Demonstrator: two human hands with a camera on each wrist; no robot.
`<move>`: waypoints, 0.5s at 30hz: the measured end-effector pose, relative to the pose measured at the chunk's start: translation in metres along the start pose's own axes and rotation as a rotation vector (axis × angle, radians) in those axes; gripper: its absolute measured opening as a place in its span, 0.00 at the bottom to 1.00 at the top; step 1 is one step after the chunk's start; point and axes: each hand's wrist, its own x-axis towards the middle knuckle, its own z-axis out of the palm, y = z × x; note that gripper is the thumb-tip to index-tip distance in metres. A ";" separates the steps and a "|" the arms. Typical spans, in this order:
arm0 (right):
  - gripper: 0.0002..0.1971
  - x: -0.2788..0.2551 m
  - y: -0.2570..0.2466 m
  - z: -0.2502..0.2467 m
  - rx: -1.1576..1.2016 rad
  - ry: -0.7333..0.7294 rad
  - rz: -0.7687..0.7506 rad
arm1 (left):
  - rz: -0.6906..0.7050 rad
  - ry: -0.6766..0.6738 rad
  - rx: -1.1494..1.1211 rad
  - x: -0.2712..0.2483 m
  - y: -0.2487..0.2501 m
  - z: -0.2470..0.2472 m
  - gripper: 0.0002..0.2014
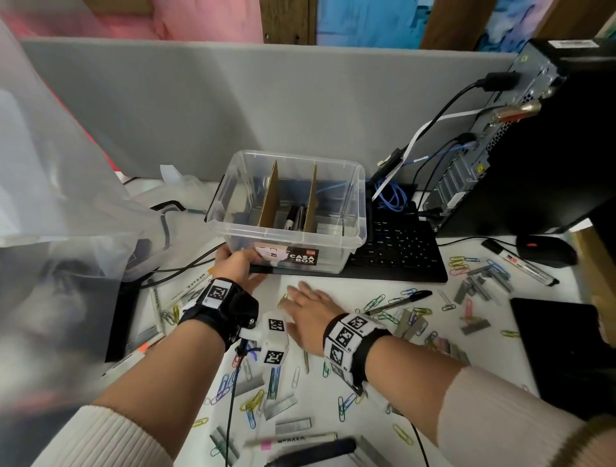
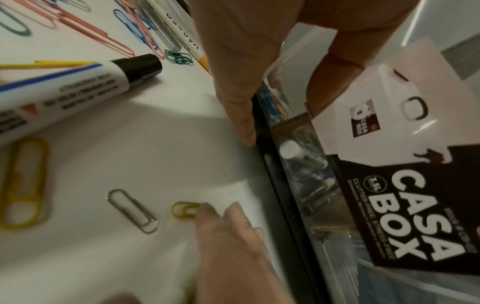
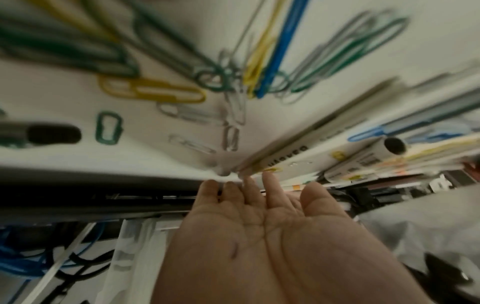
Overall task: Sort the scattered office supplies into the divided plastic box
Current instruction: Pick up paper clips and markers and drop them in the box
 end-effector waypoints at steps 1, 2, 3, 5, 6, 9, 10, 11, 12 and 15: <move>0.27 -0.007 0.000 -0.001 0.035 0.002 -0.006 | 0.005 -0.003 -0.001 0.000 -0.002 -0.001 0.29; 0.27 -0.014 0.000 -0.004 0.097 0.013 0.006 | 0.009 -0.010 -0.006 0.000 -0.005 -0.001 0.29; 0.26 -0.022 0.003 -0.008 0.179 0.040 0.046 | 0.013 -0.014 -0.011 -0.001 -0.007 -0.001 0.29; 0.20 -0.036 0.015 -0.015 0.380 0.166 0.211 | 0.018 -0.011 -0.023 -0.004 -0.011 0.000 0.28; 0.15 -0.042 0.024 -0.019 0.552 0.253 0.314 | 0.016 0.001 -0.032 -0.005 -0.013 0.001 0.28; 0.11 -0.061 0.047 -0.039 1.260 0.518 0.548 | 0.033 0.079 0.047 0.001 -0.024 0.002 0.26; 0.15 -0.067 0.051 -0.048 1.371 0.580 0.561 | 0.030 0.117 0.088 0.011 -0.029 0.002 0.28; 0.19 -0.070 0.054 -0.057 1.418 0.620 0.541 | 0.023 0.145 0.133 0.026 -0.038 -0.001 0.30; 0.20 -0.073 0.055 -0.066 1.448 0.642 0.493 | 0.018 0.159 0.180 0.041 -0.047 -0.003 0.32; 0.15 -0.068 0.056 -0.082 1.424 0.650 0.408 | 0.026 0.212 0.259 0.065 -0.062 -0.004 0.34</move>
